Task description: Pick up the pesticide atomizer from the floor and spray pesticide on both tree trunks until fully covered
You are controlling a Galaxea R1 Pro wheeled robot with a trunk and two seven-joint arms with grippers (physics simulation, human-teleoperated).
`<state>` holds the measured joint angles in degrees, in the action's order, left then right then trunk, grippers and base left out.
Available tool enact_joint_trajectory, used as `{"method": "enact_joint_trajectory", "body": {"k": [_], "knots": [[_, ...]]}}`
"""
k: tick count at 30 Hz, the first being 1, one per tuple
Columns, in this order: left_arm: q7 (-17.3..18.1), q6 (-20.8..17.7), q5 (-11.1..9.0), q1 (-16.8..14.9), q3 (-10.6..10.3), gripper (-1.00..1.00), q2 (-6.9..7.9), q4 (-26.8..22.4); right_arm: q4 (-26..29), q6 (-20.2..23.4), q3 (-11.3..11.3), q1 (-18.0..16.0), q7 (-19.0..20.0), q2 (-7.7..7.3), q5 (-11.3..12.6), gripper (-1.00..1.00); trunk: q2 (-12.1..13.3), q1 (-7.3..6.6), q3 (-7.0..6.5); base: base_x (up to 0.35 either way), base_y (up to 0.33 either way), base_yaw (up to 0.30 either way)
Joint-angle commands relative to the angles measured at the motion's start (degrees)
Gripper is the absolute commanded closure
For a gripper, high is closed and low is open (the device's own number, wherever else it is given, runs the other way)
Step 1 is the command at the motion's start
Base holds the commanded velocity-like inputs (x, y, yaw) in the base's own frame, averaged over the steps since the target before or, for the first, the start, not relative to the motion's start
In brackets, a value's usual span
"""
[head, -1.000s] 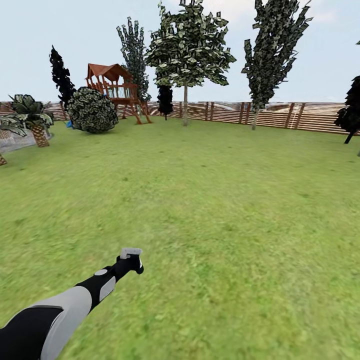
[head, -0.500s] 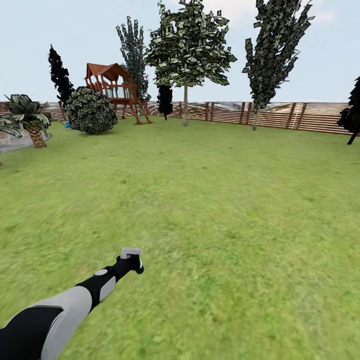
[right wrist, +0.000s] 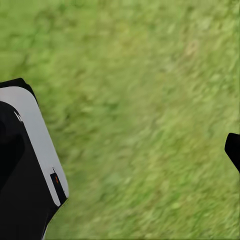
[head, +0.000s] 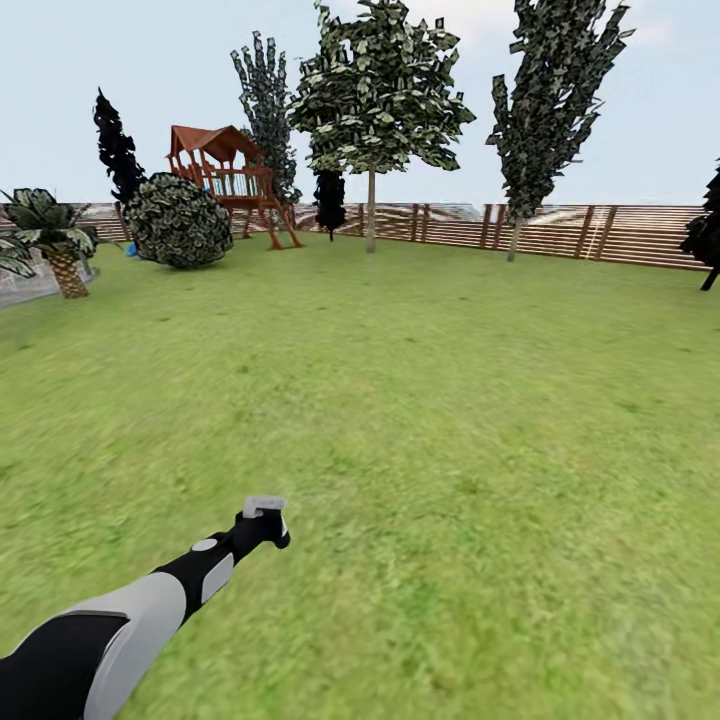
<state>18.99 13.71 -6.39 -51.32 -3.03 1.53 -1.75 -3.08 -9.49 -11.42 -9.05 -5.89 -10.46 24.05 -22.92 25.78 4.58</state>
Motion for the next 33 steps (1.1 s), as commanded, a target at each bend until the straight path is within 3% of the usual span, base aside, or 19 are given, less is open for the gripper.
{"method": "enact_joint_trajectory", "body": {"k": [1, 33], "knots": [[-0.01, 0.00, -0.02, 0.00, 0.05, 1.00, -0.01, -0.01, 0.00, 0.00, 0.00, 0.00, 0.00, 0.00, -0.01, -1.00, 0.00, 0.00, 0.00, 0.350, 0.000, 0.000], [0.04, 0.00, -0.02, 0.00, 0.05, 1.00, -0.01, -0.02, 0.00, 0.00, 0.00, 0.00, 0.00, 0.00, 0.01, -1.00, 0.00, 0.00, 0.00, 0.350, 0.000, 0.000]]}}
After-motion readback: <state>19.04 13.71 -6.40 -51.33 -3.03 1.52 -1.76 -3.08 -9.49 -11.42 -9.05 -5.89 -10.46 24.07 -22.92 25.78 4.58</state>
